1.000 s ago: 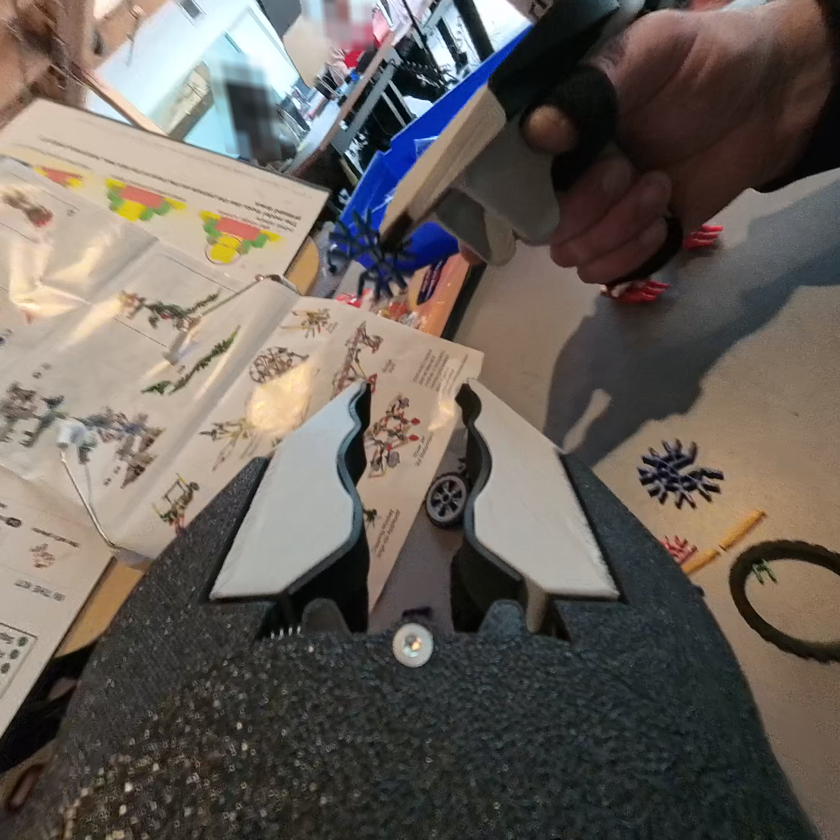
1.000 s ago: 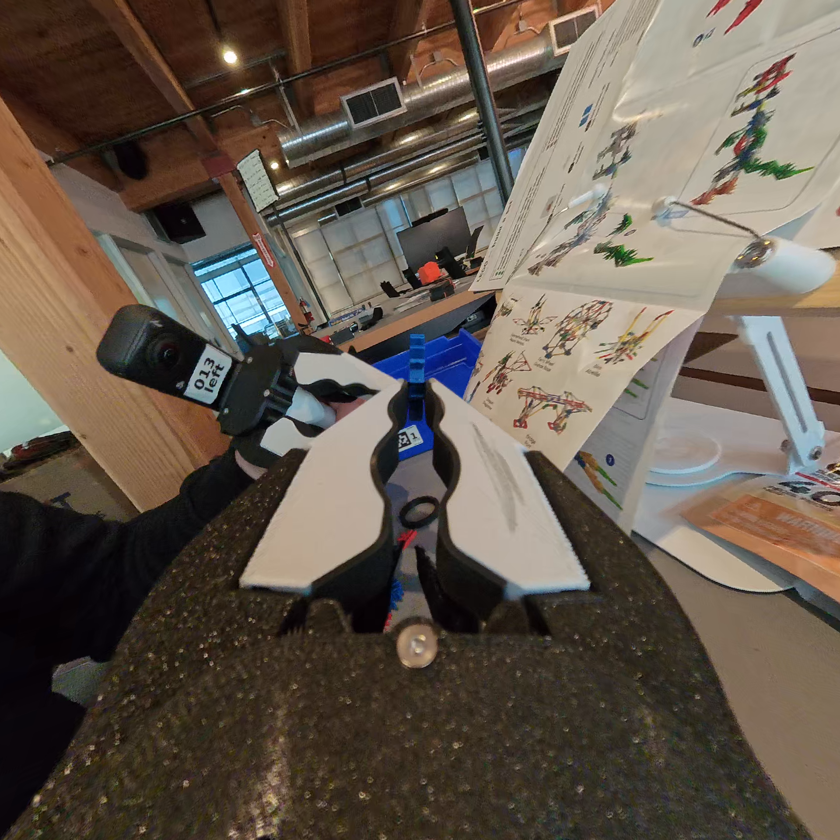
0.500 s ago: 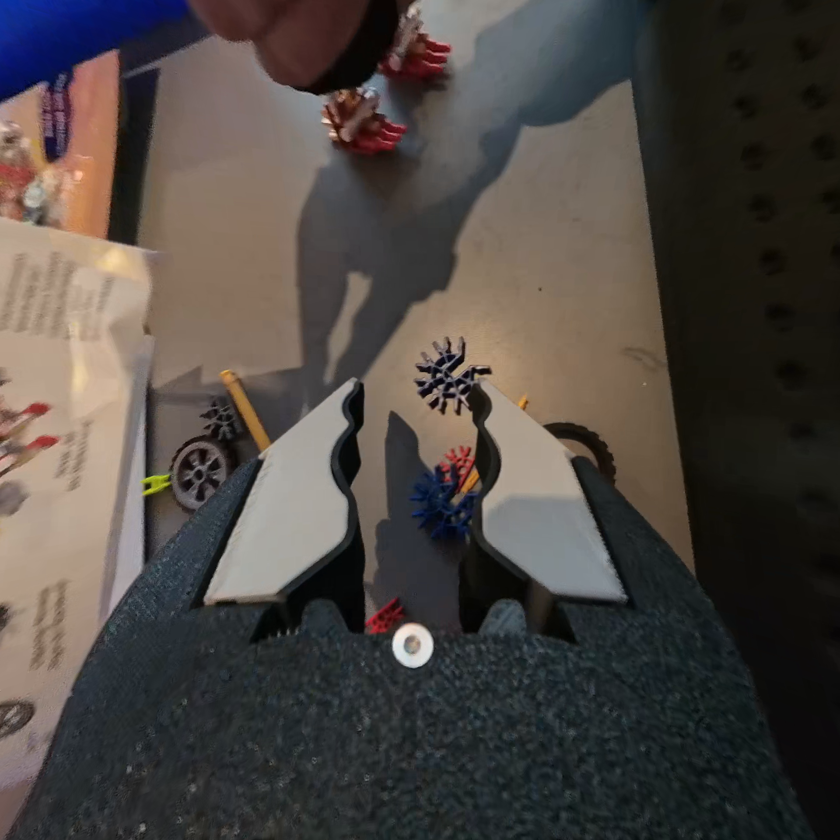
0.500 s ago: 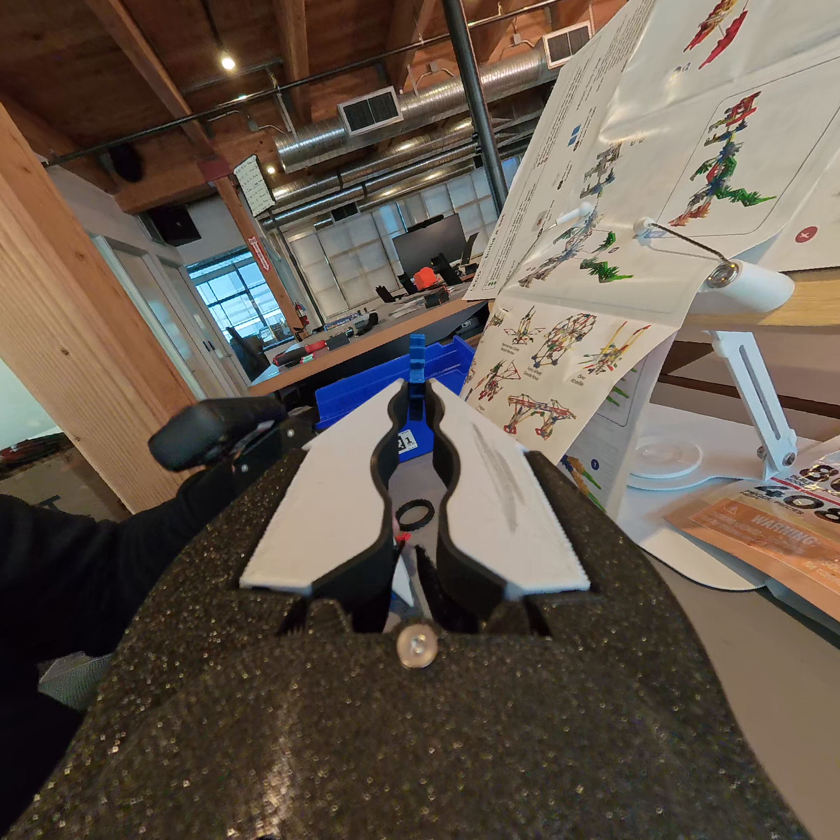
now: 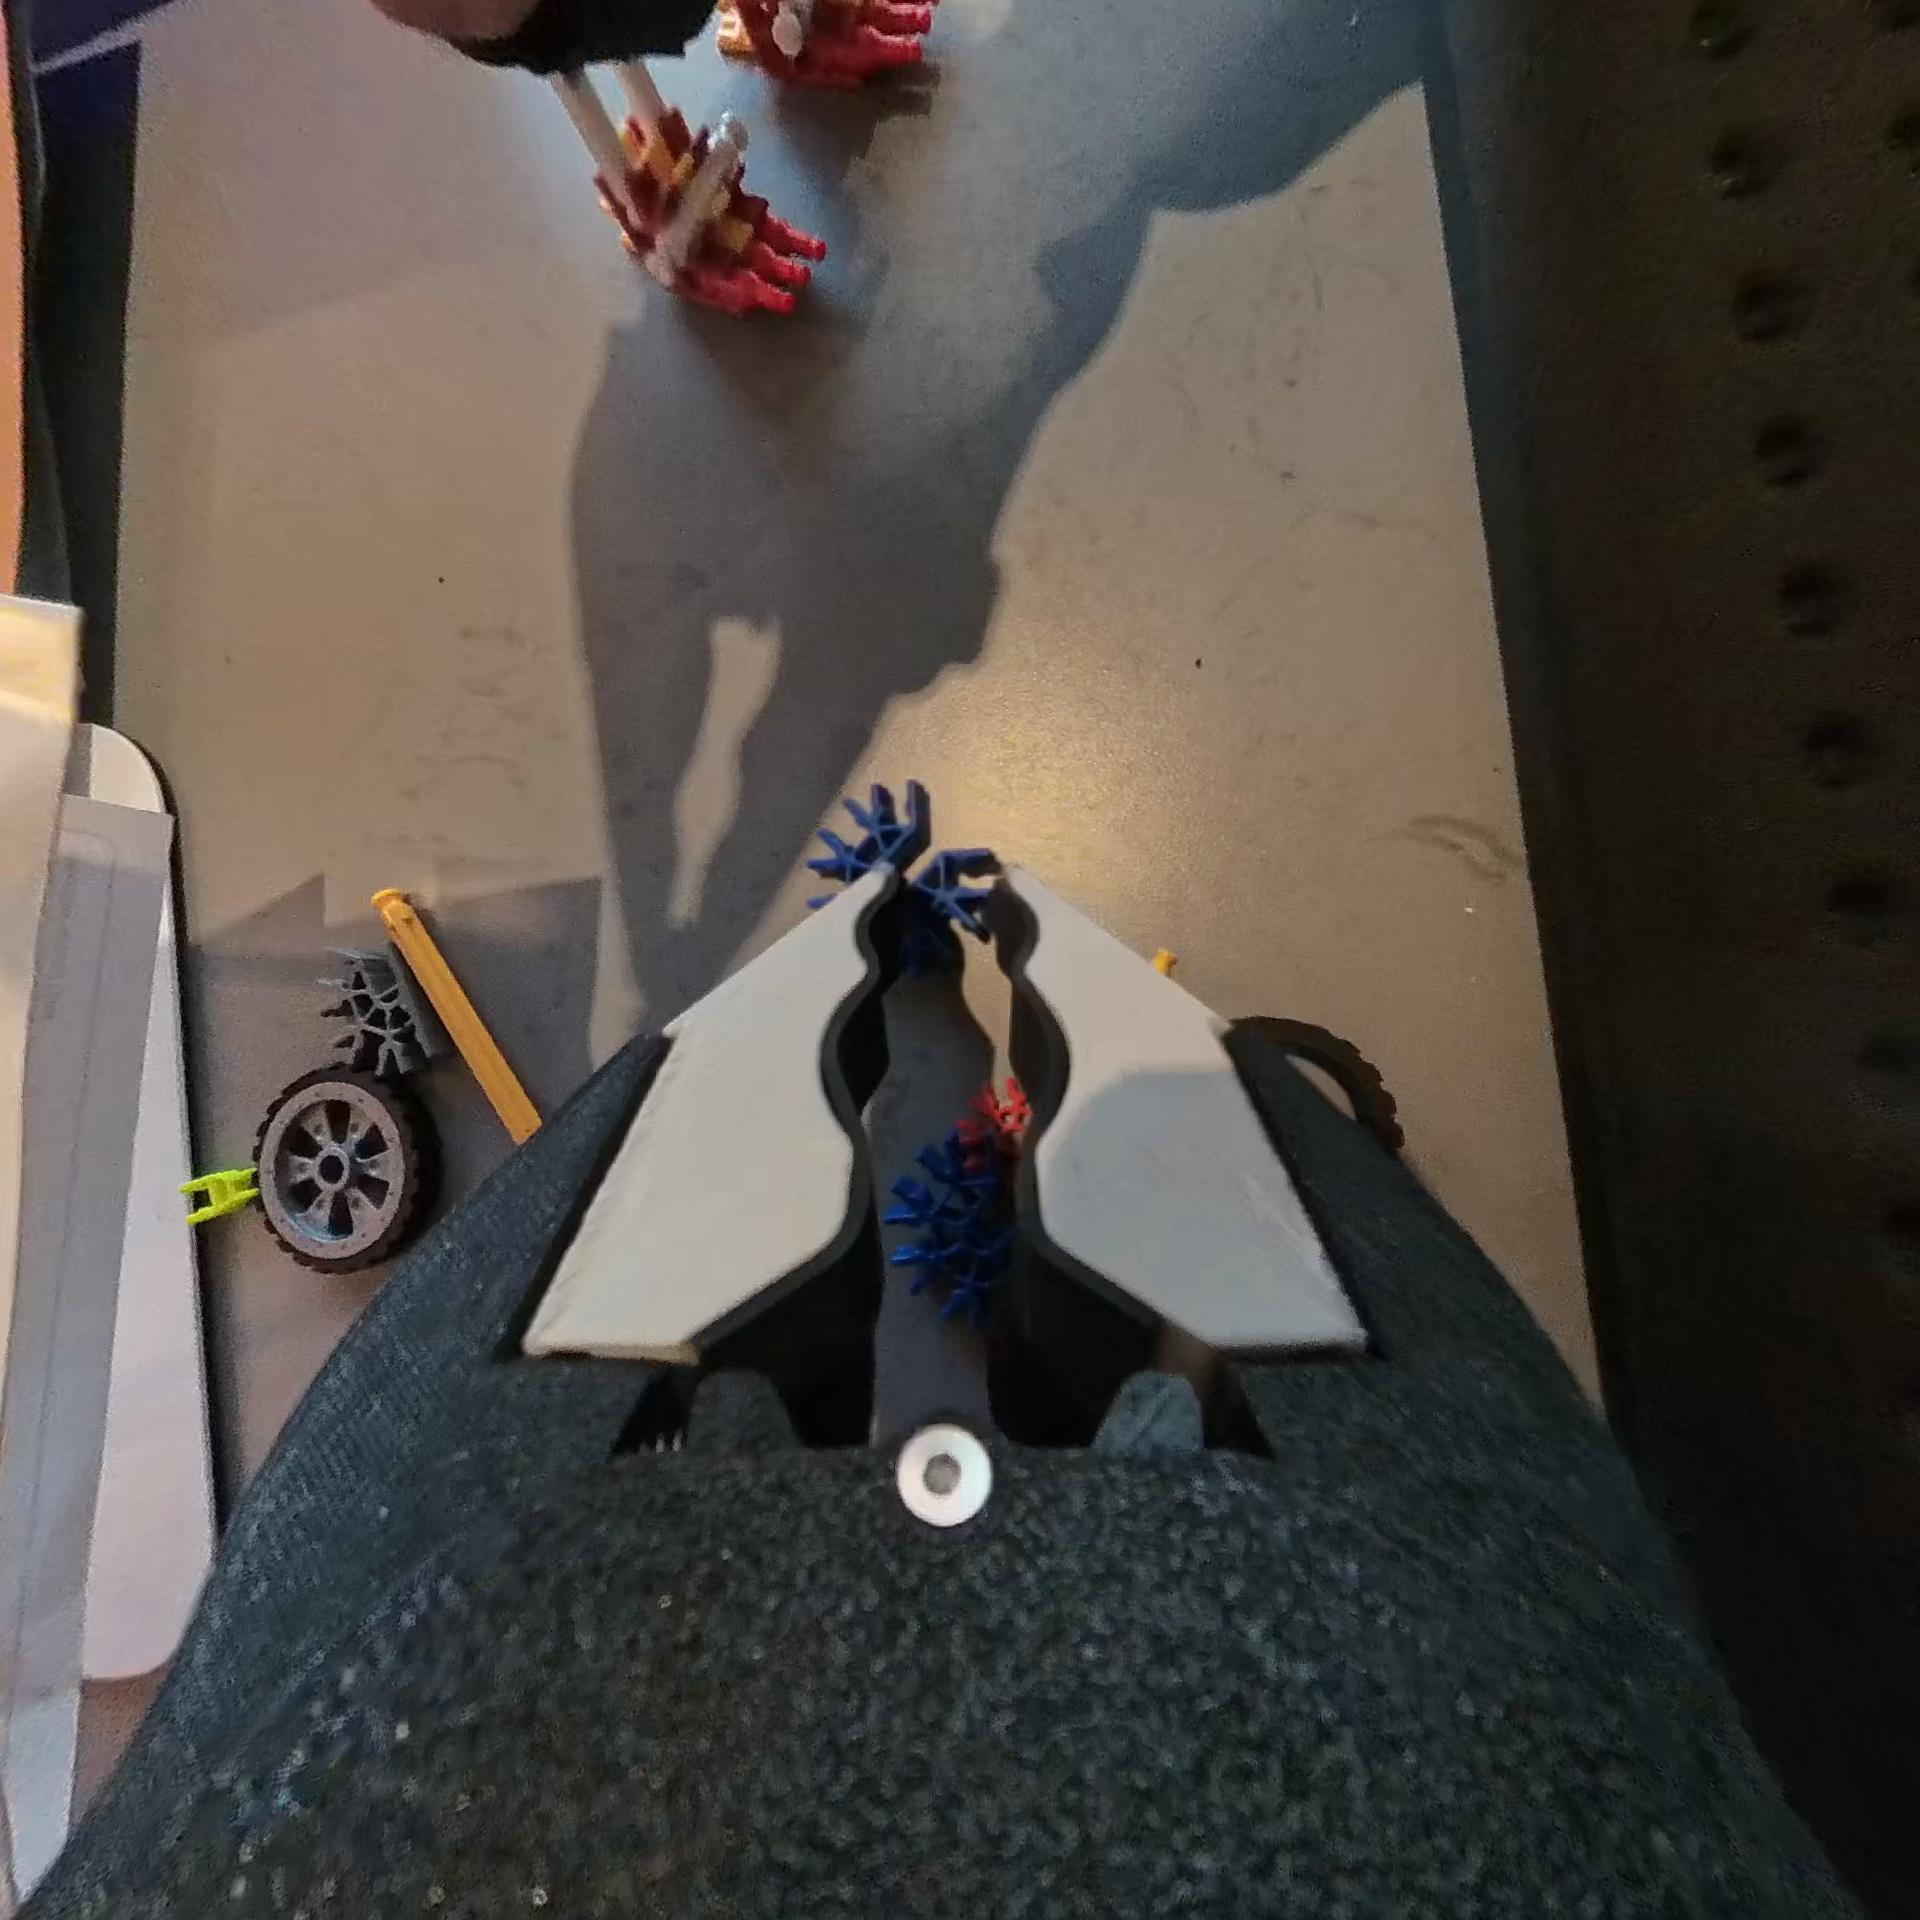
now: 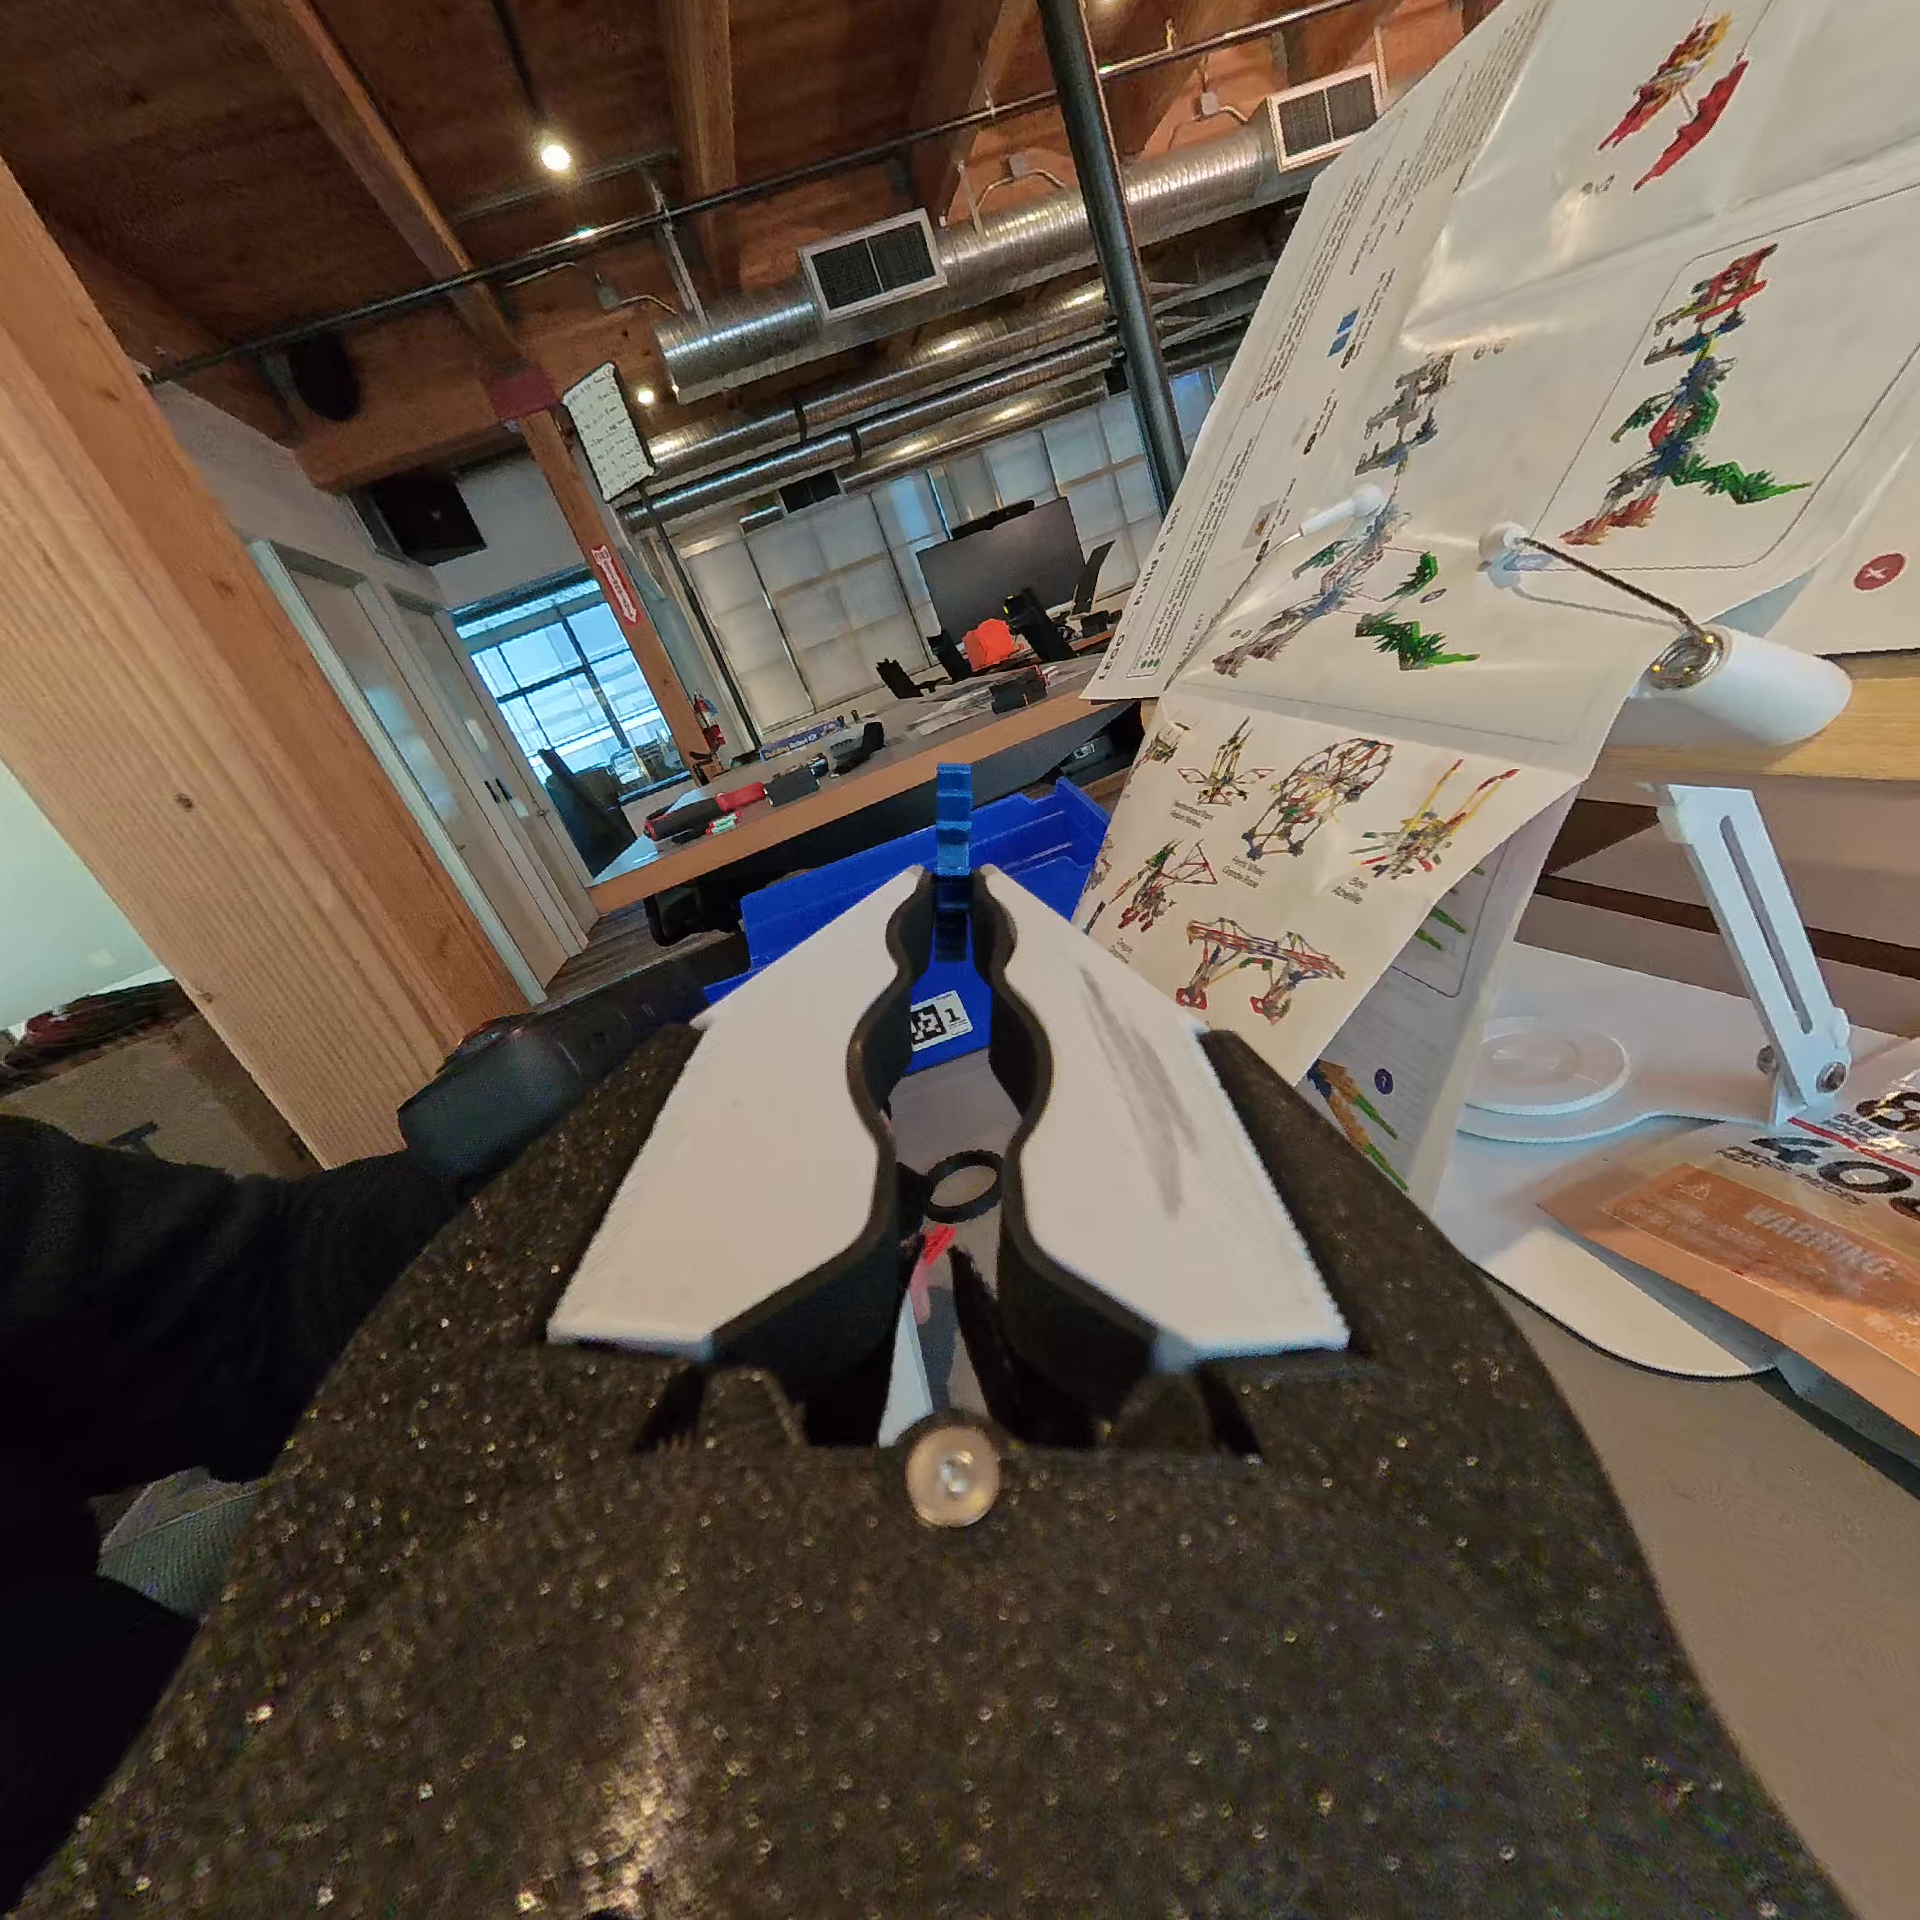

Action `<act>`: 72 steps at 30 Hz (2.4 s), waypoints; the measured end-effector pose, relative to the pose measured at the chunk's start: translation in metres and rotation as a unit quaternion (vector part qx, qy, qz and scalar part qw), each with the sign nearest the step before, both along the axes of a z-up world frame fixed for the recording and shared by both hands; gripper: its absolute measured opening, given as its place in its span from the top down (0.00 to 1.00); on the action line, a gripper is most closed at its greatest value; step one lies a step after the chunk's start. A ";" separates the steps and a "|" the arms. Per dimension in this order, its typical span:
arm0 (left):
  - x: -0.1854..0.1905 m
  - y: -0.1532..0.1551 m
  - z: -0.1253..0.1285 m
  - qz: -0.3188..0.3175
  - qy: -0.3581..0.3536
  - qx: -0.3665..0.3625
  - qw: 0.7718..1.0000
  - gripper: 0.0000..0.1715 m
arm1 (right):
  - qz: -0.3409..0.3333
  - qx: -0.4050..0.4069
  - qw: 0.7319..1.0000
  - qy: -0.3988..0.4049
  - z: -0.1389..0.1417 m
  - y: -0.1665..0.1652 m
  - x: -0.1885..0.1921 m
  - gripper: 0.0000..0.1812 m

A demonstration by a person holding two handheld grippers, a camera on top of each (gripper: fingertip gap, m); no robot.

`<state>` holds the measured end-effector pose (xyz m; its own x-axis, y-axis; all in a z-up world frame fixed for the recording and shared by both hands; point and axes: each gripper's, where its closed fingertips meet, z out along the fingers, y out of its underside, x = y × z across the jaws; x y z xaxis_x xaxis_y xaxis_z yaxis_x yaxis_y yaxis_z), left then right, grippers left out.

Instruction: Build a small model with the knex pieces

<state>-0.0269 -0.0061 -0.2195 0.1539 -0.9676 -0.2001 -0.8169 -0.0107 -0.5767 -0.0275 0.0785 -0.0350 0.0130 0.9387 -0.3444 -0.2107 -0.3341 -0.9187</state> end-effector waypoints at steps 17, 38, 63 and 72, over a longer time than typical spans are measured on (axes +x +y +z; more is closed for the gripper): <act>-0.011 0.025 0.019 0.062 -0.033 0.054 0.996 0.91 | 0.000 0.013 1.000 -0.006 0.002 -0.002 0.003 0.97; -0.014 0.054 -0.002 0.082 -0.029 -0.079 0.993 0.82 | 0.002 0.015 1.000 0.000 0.006 -0.004 0.005 0.97; 0.004 0.036 0.014 0.050 -0.078 -0.047 0.995 0.70 | -0.004 0.023 1.000 0.014 0.016 -0.005 0.011 0.97; 0.006 0.060 0.002 0.035 -0.046 -0.022 0.998 0.69 | -0.010 0.024 0.999 0.018 0.018 -0.003 0.015 0.97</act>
